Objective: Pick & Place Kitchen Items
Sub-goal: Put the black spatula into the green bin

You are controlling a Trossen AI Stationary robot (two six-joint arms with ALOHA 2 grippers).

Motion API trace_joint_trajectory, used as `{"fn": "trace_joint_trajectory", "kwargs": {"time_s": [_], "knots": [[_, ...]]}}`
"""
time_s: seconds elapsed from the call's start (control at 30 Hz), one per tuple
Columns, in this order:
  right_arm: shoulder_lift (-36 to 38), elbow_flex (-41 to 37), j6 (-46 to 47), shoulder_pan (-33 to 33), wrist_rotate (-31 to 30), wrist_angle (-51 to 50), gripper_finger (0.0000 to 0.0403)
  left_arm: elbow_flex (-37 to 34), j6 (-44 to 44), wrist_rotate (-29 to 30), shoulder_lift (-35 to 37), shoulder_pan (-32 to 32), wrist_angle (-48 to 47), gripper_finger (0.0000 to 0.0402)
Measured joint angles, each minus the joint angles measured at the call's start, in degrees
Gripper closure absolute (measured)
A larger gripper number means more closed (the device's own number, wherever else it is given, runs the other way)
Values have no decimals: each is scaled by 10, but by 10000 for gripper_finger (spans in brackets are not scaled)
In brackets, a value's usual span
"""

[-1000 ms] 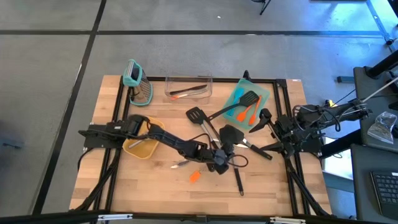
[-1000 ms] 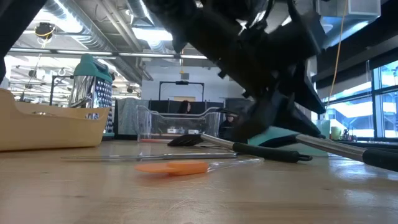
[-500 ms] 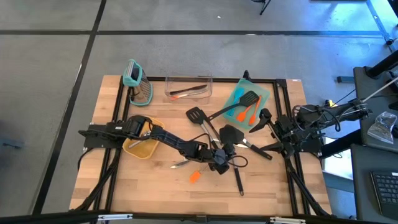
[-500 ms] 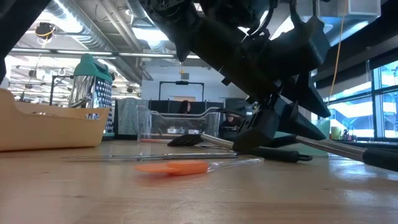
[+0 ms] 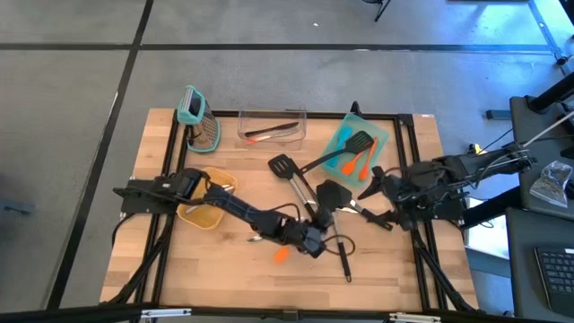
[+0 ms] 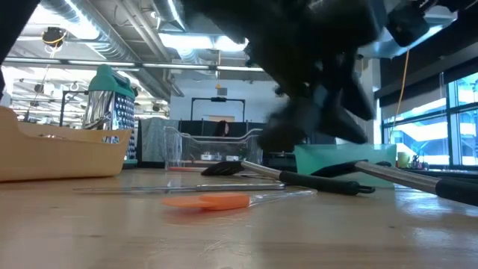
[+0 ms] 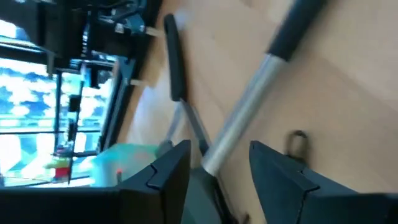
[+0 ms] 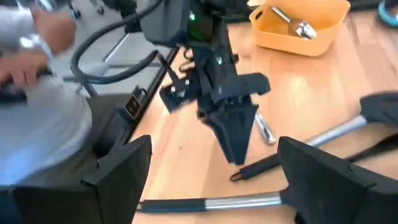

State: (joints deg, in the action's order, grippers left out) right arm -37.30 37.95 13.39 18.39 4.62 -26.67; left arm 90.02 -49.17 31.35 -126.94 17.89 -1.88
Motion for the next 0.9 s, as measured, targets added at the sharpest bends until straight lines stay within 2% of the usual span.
{"fn": "trace_joint_trajectory", "kwargs": {"time_s": [0.1,0.2,0.33,0.4,0.57,0.9], "knots": [[-19,0,-53,1,1,27,52,0,55,14,29,13,-94,249],[-41,0,-95,3,1,79,52,0,168,10,64,19,-174,253],[-76,1,-136,2,0,136,52,0,328,-71,106,20,-244,253],[-95,1,-125,5,1,151,52,0,376,-114,118,19,-273,254],[-122,0,-140,8,0,161,52,0,426,-128,122,19,-310,260],[-129,0,-143,8,0,172,52,-28,473,-129,121,19,-310,273]]}}
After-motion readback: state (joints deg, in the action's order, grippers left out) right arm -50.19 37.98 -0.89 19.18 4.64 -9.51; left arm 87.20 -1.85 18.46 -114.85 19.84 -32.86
